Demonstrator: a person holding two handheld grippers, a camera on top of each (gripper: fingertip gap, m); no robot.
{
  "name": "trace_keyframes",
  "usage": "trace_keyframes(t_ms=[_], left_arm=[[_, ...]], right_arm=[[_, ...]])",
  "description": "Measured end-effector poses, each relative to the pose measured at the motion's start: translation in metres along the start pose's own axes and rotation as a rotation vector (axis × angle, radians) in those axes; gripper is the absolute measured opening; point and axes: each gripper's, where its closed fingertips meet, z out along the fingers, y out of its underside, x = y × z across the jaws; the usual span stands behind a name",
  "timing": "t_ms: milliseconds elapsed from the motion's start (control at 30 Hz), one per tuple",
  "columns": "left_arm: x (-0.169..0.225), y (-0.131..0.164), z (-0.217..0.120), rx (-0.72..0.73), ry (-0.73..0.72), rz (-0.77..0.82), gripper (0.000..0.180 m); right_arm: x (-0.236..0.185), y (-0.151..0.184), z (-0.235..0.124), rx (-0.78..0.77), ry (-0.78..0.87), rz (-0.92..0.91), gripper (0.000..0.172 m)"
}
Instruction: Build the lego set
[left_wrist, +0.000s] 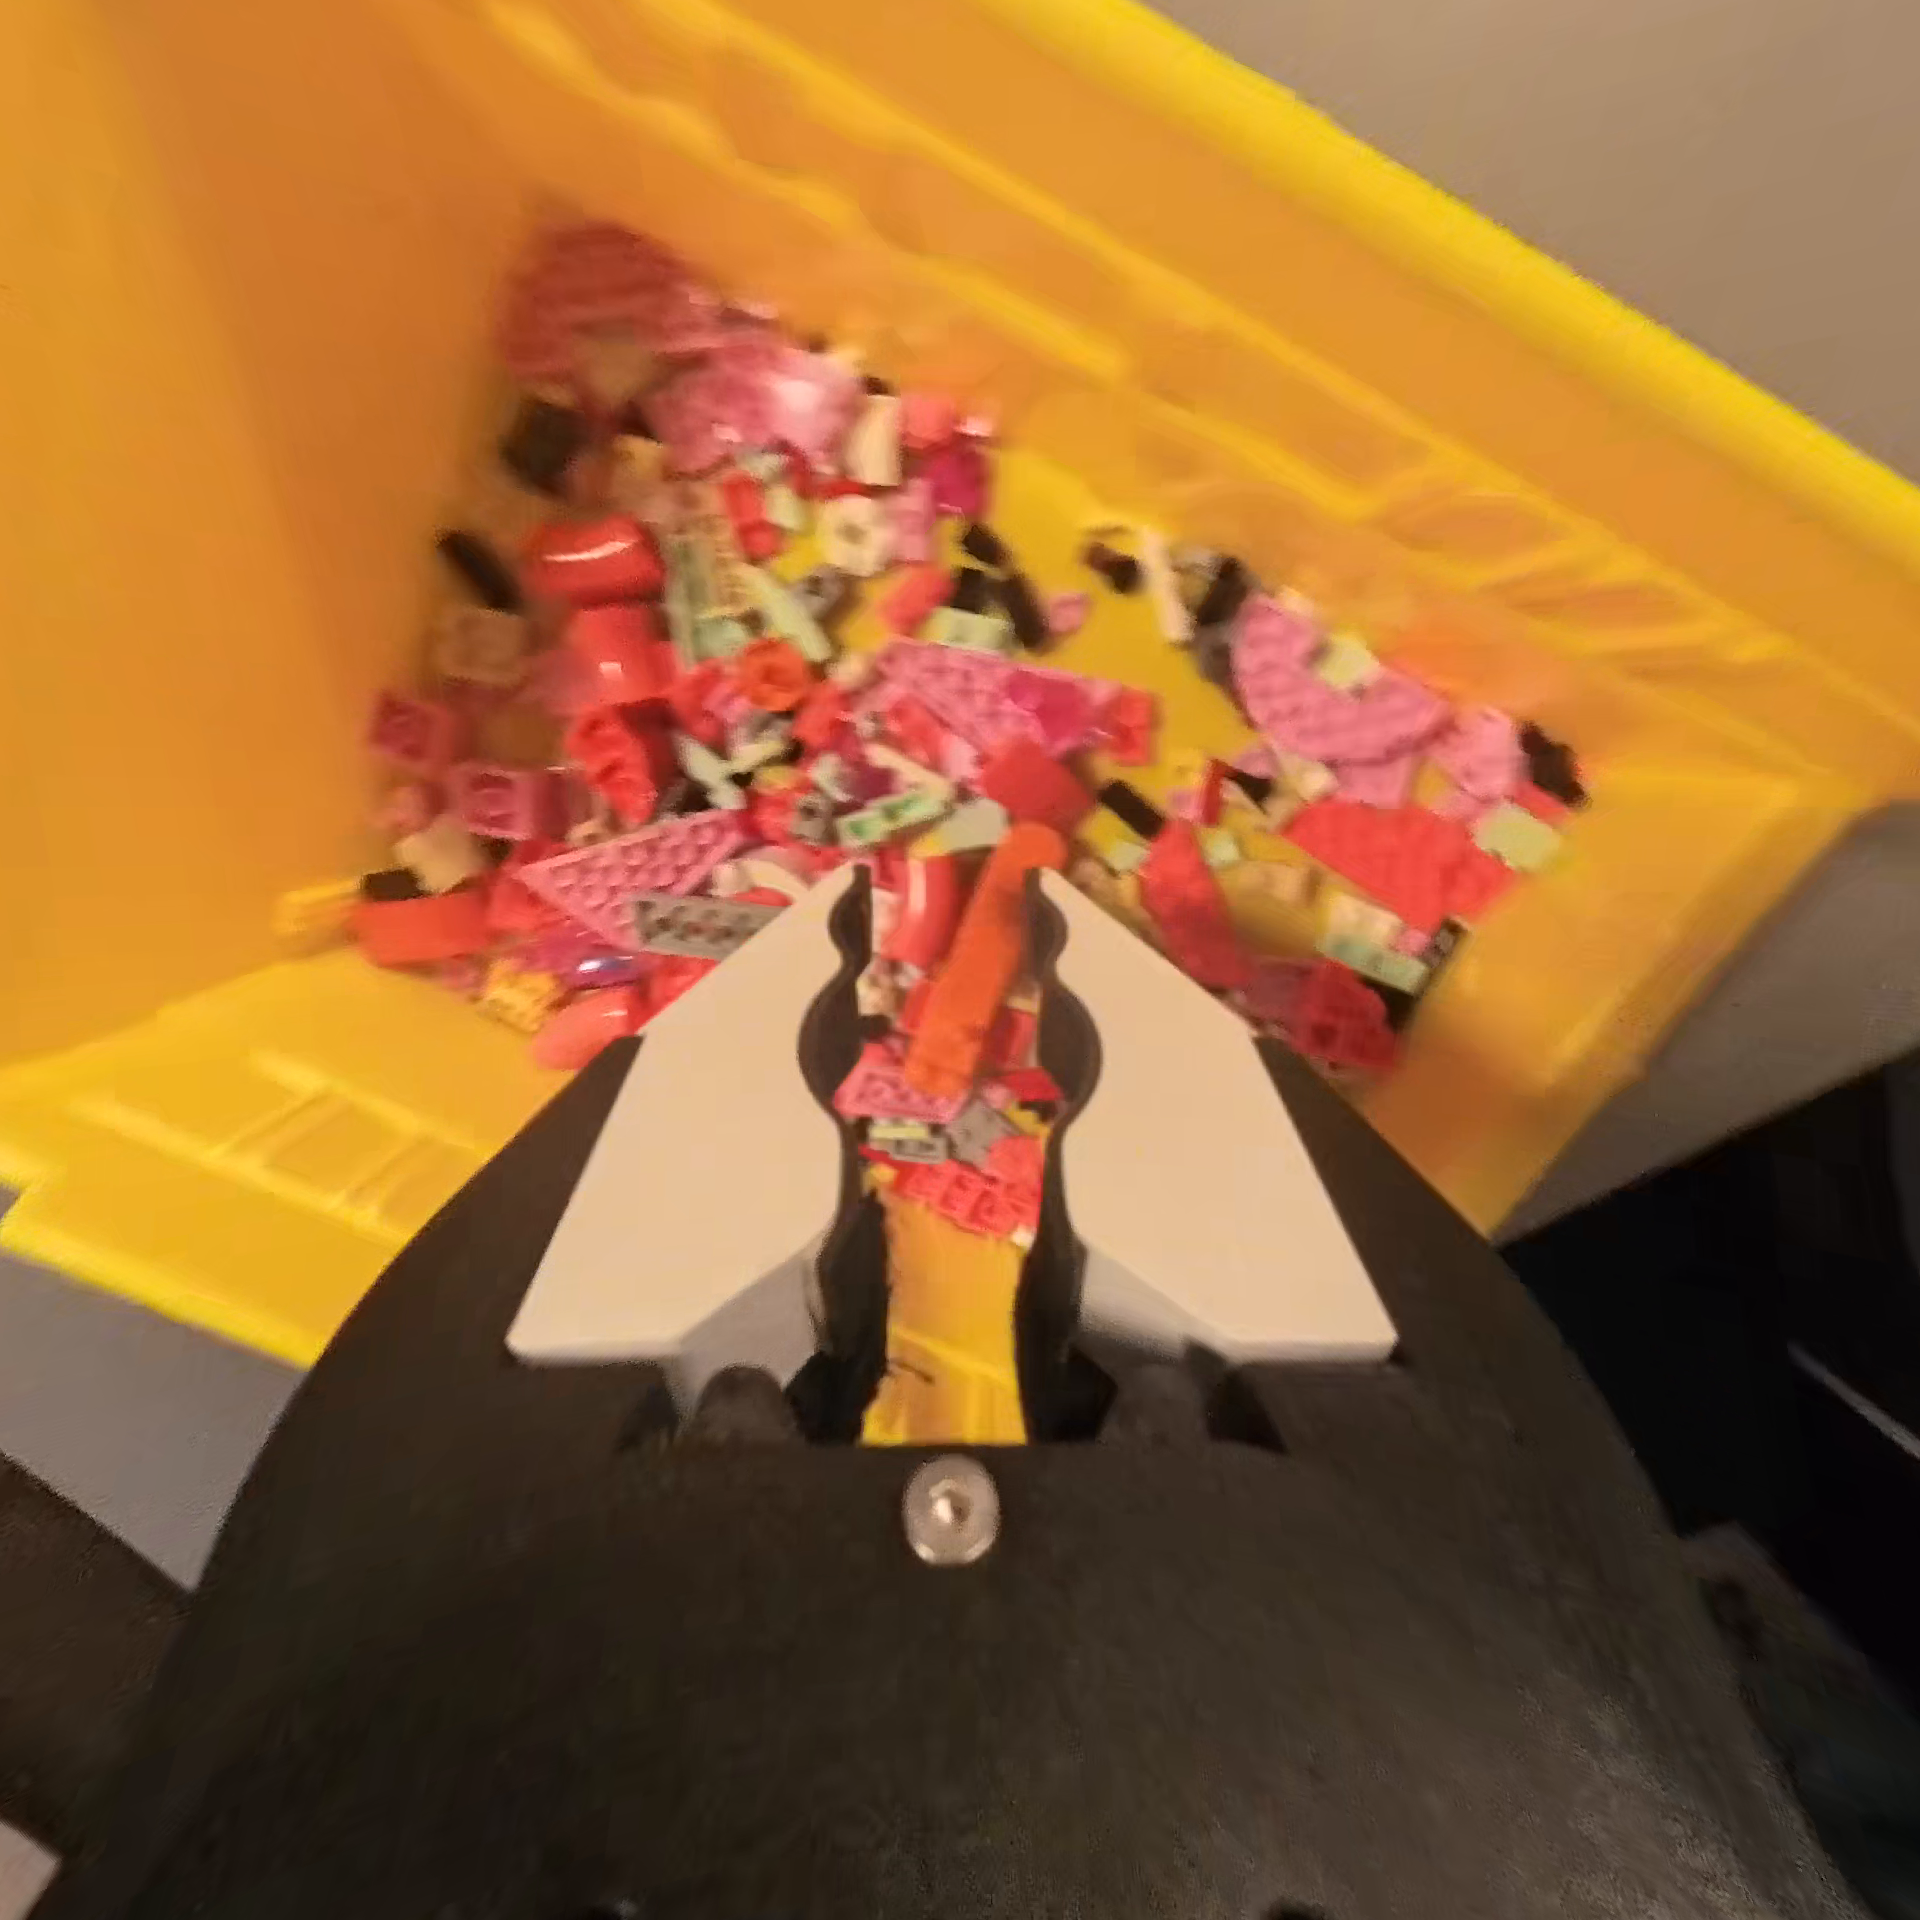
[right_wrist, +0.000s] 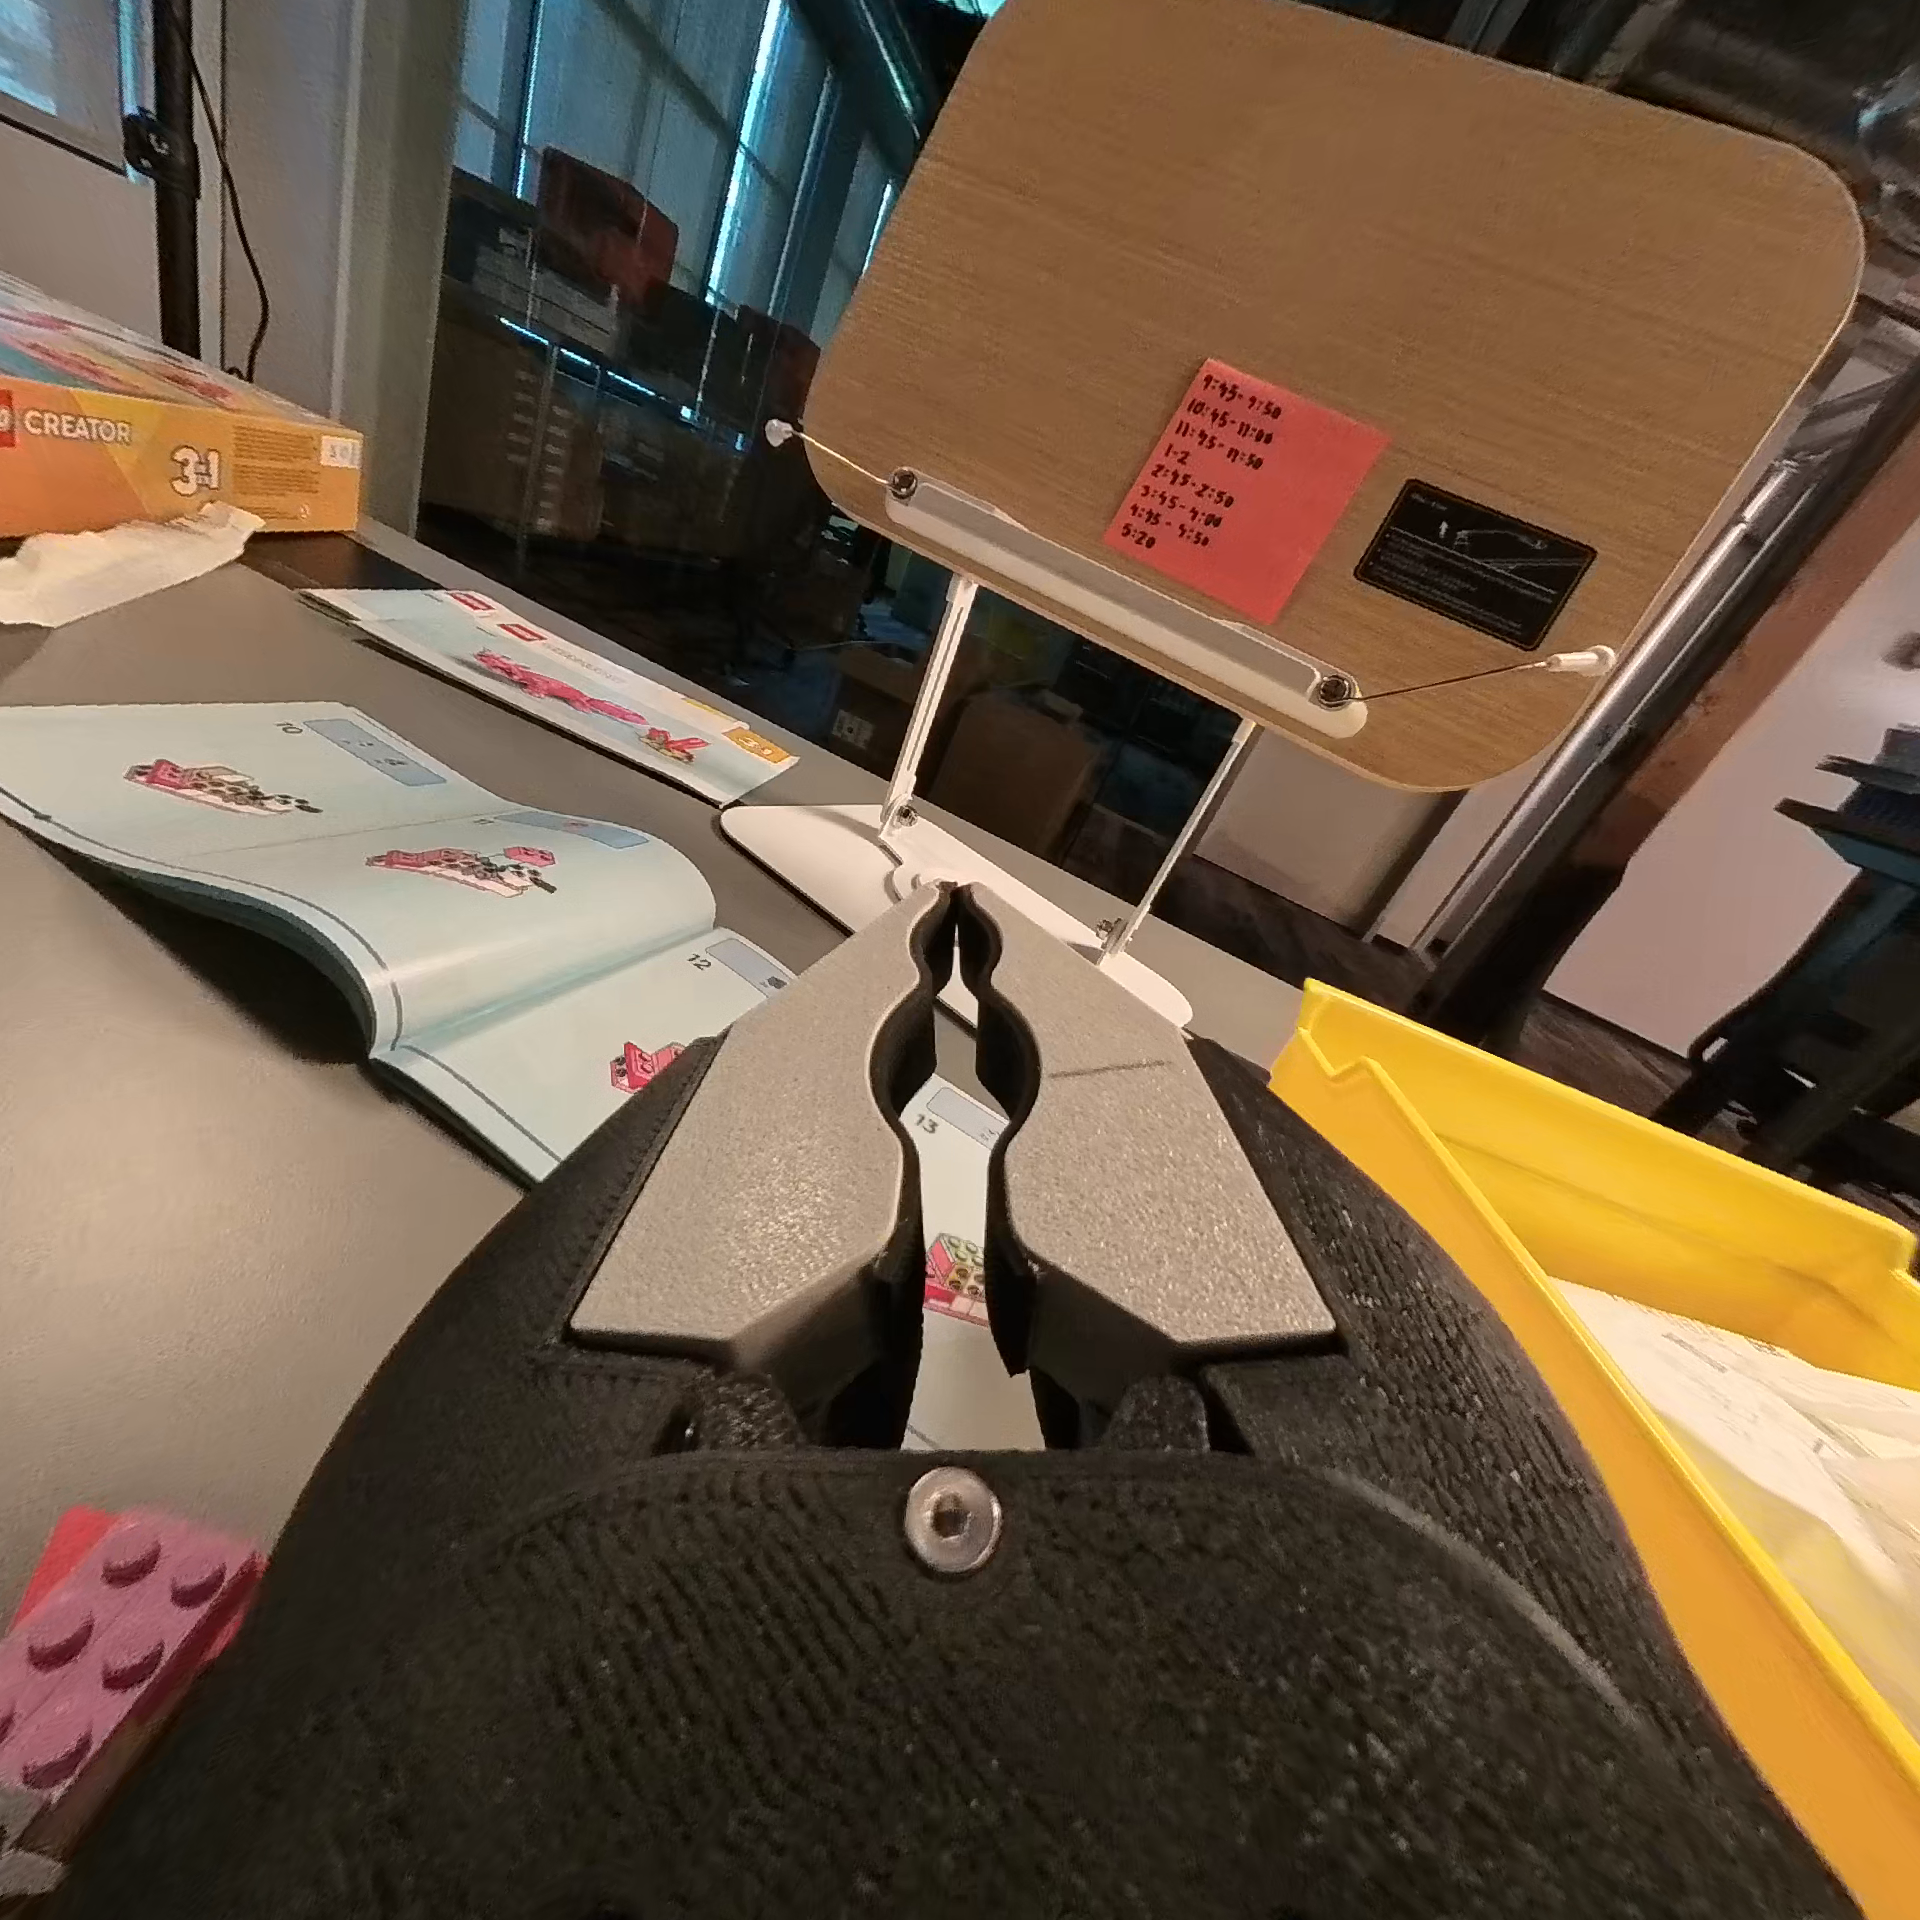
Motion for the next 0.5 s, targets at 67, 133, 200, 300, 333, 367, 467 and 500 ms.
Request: trace_keyframes(t_ms=[67,133,200,300,333,367,467,500], left_arm=[[-0.019,-0.007,0.002,0.028,-0.032,-0.045,0.031],[-0.036,-0.015,0.007,0.038,-0.065,-0.058,0.034],[-0.049,-0.020,0.016,0.016,-0.066,-0.053,0.040],[-0.061,-0.029,0.032,-0.015,-0.043,-0.024,0.044],[-0.061,-0.034,0.037,-0.012,-0.015,-0.007,0.045],[-0.059,-0.039,0.041,-0.005,0.020,0.012,0.045],[-0.057,-0.049,0.052,-0.015,0.080,0.060,0.045],[-0.060,-0.048,0.055,-0.035,0.074,0.078,0.045]], right_arm=[[0.000,0.000,0.001,0.000,-0.002,-0.006,0.000],[0.000,0.001,0.003,-0.002,0.000,-0.012,0.000],[0.001,0.002,0.004,-0.007,0.005,-0.019,0.000],[0.001,0.002,0.004,-0.010,0.010,-0.029,0.000],[0.001,0.003,0.004,-0.013,0.012,-0.035,0.000],[0.001,0.004,0.004,-0.018,0.016,-0.042,0.000],[0.002,0.005,0.005,-0.029,0.025,-0.060,0.000],[0.002,0.006,0.005,-0.033,0.029,-0.064,0.000]])
